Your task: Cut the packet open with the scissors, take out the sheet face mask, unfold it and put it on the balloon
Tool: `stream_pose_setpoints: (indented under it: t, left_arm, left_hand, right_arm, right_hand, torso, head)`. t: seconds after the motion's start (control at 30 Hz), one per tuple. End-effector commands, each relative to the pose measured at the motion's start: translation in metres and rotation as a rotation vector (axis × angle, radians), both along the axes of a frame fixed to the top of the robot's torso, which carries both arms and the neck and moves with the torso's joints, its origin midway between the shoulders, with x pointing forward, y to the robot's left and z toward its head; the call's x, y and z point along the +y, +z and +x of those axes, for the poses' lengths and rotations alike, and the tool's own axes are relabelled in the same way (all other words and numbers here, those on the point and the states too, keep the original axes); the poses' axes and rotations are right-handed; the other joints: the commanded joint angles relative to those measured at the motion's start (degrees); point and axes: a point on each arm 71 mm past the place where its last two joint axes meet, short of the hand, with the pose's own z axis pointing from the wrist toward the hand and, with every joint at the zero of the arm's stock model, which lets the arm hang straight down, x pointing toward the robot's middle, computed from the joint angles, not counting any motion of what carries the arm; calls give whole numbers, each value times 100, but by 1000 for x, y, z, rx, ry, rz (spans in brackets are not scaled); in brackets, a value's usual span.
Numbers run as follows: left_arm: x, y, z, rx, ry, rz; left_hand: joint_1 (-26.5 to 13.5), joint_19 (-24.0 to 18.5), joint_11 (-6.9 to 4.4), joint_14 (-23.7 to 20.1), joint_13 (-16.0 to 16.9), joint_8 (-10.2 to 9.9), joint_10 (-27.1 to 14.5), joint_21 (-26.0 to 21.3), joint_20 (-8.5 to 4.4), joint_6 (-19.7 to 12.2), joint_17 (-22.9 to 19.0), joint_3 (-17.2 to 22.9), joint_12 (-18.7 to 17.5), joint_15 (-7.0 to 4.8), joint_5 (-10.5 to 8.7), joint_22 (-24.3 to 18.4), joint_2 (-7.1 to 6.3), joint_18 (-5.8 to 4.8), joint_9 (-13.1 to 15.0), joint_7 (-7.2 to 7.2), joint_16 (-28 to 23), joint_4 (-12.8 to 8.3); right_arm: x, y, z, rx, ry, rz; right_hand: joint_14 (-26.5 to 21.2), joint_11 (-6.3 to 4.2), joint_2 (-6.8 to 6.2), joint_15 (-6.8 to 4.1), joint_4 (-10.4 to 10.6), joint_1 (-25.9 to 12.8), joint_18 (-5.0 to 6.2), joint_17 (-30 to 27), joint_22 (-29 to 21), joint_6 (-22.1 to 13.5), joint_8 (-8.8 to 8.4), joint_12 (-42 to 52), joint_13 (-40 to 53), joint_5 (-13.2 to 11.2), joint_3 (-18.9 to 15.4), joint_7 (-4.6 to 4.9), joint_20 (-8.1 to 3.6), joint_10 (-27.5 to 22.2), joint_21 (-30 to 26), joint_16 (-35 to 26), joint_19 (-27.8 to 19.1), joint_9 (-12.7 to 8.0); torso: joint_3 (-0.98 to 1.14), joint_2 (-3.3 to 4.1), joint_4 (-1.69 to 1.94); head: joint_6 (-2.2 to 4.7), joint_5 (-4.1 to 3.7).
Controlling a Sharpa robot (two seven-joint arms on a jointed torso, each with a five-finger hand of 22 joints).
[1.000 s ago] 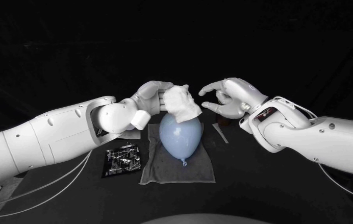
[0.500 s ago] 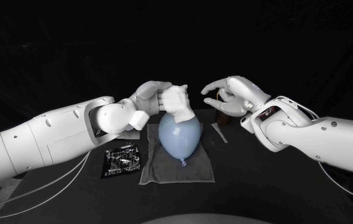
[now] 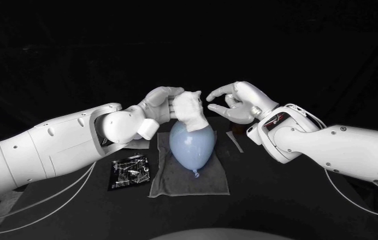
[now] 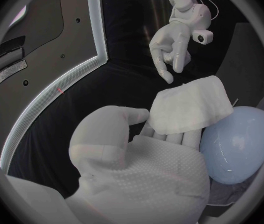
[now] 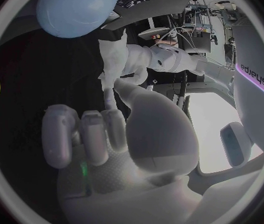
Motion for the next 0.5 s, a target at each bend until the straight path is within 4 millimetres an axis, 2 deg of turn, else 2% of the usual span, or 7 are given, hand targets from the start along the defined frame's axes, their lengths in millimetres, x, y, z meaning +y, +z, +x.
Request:
stream_pose_setpoints:
  t: [0.03,0.27,0.5]
  left_arm:
    - [-3,3,-1,-15,-27,-15]
    - [-4,2,-2,-3,-33,-2]
    - [-5,1,-3,7,-41,6]
  left_hand:
    - [-9,-17,22,-57,-9,-36,-43,-40,-1,-64,-13,-29,-26,9,-5,7,27,100,1,208,-37,44]
    - [50,-100,80,-243,-13,-118,-323,-117,46,-273,-58,-185,-32,71,-5,1,113,94,-17,238,-151,122]
    - [73,-119,101,-327,-12,-144,-433,-116,57,-357,-76,-281,-32,93,-6,5,163,95,-21,248,-164,158]
  right_arm:
    - [10,2,-7,-100,77,-60]
    - [26,0,-16,-232,141,-161]
    - [35,-1,-19,-296,162,-232]
  right_hand:
    - [599,-41,-41,-56,-71,100,-18,1505,886,47,-29,26,1290,-1,-1,4,-45,427,34,26,168,-12]
    - [599,-29,-138,-50,-137,149,-17,1505,884,26,-73,26,1289,-7,-25,20,-46,427,26,26,164,-34]
    - [599,-25,-173,-47,-161,168,-11,1505,871,19,-91,16,1284,-8,-32,26,-45,423,5,26,154,-44]
  torso:
    - [-3,-2,-4]
    - [6,0,-2]
    - [2,5,-1]
  head:
    - [-12,23]
    - [-22,68]
    - [-32,85]
